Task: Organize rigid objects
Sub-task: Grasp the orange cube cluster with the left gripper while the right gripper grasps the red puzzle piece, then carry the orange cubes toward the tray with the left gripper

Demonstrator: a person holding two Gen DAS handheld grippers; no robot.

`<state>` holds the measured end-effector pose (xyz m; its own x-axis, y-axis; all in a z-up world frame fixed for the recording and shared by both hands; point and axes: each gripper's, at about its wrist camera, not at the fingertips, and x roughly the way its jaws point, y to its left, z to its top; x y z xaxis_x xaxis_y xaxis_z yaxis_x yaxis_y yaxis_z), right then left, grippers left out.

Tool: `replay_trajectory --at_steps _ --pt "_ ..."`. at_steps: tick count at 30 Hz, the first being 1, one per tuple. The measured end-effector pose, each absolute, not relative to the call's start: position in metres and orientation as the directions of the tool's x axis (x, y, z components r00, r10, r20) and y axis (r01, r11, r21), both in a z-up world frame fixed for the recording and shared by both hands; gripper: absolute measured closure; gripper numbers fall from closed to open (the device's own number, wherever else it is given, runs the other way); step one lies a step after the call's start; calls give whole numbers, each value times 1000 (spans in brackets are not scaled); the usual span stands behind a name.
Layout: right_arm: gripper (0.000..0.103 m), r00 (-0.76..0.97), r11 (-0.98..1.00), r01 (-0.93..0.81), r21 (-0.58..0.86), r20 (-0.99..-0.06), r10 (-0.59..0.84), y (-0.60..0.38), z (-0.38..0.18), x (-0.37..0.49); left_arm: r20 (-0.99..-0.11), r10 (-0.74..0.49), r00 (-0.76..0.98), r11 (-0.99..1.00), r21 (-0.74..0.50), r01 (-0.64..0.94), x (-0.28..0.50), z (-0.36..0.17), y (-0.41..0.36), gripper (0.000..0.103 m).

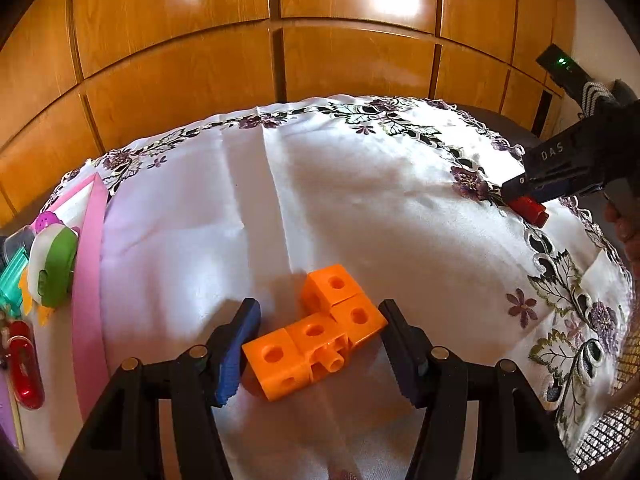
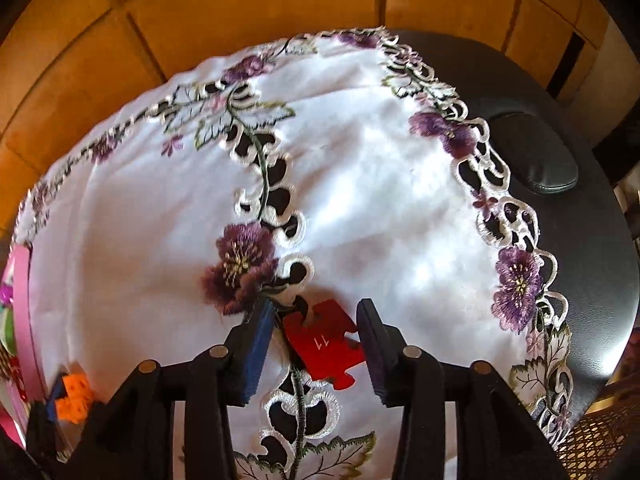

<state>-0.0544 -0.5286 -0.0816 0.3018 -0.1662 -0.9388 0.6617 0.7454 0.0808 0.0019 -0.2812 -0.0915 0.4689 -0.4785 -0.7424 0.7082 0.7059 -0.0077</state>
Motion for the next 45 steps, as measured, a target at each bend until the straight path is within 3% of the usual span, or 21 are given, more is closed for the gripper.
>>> replay_trajectory --at_steps 4,6,10,16,20,25,45 --pt "60 267 759 650 37 -946 -182 -526 -86 -53 -739 -483 470 706 -11 708 2 -92 -280 41" --pt "68 249 784 621 -9 -946 -208 -519 -86 -49 -737 -485 470 706 -12 708 2 -92 -280 41" --pt "69 247 821 559 -115 -922 -297 -501 -80 -42 -735 -490 469 706 -18 708 2 -92 -279 41" --pt "69 422 867 497 -23 -867 -265 -488 -55 -41 -733 -491 470 706 -18 708 1 -92 -279 41" --pt "69 398 923 382 -38 -895 -201 -465 -65 -26 -734 -491 470 706 -18 708 2 -92 -279 41" --pt "69 344 951 278 -138 -910 -232 -441 -80 -18 -733 -492 470 706 -19 708 2 -92 -278 41" --pt "69 319 950 235 -206 -907 -276 -434 -87 -17 -732 -492 471 706 -18 708 1 -92 -278 41"
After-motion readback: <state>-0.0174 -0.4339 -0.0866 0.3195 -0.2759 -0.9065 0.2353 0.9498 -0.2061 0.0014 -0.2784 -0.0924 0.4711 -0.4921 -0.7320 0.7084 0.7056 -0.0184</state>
